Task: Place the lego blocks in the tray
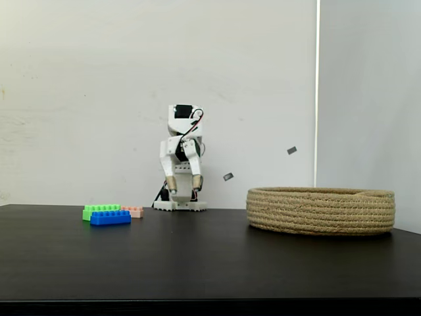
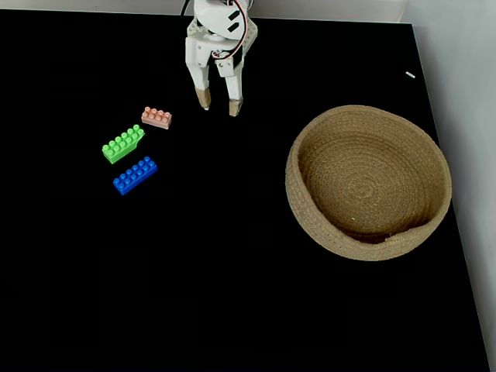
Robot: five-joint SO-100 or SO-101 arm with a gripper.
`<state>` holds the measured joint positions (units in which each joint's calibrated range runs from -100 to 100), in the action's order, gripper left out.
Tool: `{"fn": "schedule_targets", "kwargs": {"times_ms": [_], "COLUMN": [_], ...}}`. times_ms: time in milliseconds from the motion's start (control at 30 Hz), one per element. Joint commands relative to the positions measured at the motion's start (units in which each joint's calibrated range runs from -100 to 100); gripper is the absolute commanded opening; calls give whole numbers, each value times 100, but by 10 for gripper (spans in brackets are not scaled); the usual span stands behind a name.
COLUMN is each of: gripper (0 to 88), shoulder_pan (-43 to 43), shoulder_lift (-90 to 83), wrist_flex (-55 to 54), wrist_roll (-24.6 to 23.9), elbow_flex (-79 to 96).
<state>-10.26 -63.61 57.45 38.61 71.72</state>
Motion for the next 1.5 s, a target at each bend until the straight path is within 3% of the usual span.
{"fn": "schedule_targets", "kwargs": {"times_ms": [0, 467, 1467], "gripper": [190, 165, 184], "shoulder_pan": [-392, -1678, -1999], "shoulder_lift": [1099, 3980, 6447], "wrist_flex": [-68, -410, -660], "wrist_roll": [-151, -137, 34], "elbow_flex": [-1385, -3218, -5343]}}
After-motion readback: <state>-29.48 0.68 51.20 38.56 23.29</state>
